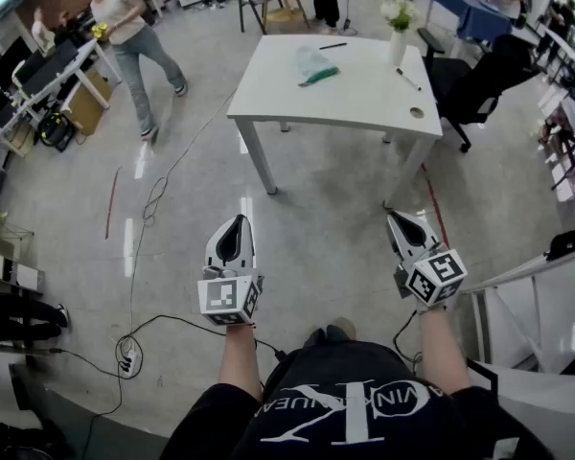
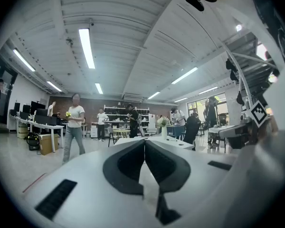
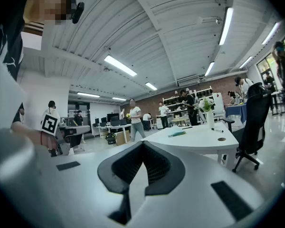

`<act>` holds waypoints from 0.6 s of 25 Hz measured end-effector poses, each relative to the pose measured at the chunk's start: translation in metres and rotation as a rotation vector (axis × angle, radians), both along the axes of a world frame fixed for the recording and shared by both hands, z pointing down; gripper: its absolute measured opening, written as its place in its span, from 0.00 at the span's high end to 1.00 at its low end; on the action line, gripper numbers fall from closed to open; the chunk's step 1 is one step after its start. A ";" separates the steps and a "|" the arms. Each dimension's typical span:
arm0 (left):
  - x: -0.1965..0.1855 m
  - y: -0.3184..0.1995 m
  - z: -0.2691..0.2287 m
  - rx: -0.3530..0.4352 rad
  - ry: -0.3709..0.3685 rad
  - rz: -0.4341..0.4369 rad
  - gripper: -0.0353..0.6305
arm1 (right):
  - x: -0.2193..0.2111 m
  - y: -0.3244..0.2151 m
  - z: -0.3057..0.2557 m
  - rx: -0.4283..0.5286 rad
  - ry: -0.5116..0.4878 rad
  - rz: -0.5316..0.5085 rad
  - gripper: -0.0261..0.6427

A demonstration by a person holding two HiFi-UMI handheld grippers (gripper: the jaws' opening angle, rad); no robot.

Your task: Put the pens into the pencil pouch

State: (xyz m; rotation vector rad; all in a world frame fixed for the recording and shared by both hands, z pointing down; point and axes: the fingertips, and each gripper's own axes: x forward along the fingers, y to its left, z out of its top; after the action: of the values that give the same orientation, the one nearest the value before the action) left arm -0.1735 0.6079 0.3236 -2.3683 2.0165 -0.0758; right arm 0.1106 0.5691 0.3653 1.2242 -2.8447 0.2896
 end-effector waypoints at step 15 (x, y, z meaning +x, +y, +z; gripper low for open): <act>-0.007 -0.015 0.017 -0.032 0.073 0.071 0.93 | -0.001 -0.008 0.016 -0.035 -0.027 0.114 0.95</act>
State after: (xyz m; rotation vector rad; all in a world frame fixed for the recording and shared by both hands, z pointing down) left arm -0.1800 0.5929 0.3403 -2.4947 1.9743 -0.0205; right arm 0.1101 0.5614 0.3811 1.3888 -2.7839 0.3596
